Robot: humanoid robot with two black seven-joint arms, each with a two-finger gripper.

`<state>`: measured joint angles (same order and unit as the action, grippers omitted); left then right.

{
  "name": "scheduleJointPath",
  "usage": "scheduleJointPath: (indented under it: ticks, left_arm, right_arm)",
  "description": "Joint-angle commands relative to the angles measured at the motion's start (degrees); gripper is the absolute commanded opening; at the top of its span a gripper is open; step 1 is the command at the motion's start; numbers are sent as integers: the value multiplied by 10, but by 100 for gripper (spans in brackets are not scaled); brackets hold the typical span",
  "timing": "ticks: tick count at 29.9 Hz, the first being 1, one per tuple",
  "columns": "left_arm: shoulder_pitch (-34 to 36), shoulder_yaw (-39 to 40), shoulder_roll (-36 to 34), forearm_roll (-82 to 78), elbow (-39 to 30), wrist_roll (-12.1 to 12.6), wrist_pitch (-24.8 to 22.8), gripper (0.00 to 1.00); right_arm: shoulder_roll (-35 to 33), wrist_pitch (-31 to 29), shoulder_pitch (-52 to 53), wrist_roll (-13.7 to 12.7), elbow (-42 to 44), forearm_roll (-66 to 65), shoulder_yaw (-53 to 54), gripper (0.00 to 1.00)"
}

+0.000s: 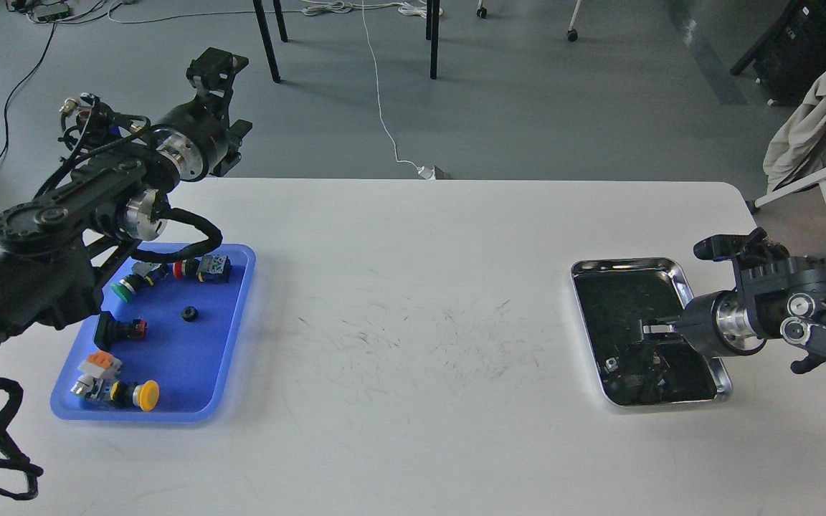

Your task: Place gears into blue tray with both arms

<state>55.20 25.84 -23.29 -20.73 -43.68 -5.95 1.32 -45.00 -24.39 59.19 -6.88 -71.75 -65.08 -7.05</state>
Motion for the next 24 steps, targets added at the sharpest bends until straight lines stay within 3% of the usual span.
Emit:
scheduleJointPath:
  ticks: [1,10,11,12,16,17,24]
  left_arm:
    - [0,0,-1,0,0,1,0,100]
    - [0,0,-3,0,0,1,0,100]
    - [0,0,-3,0,0,1,0,100]
    - [0,0,-3,0,0,1,0,100]
    - [1,0,-3,0,0,1,0,100]
    - [1,0,-3,0,0,1,0,100]
    - [0,-1,-6,0,0,1,0,100]
  right_arm:
    - [-1,-1,9,0,-1,0,-1,2]
    - [-7,-6,77,2,-30,24,-18,2]
    - [-7,-7,81,2,-31,35,-18,6]
    - [-6,-7,82,2,-31,40,-18,20]
    - [-5,-7,79,2,-30,39,-33,86]
    - [-5,-7,79,2,-30,40,-39,91]
    - [-5,-8,79,1,-29,32,-80,93]
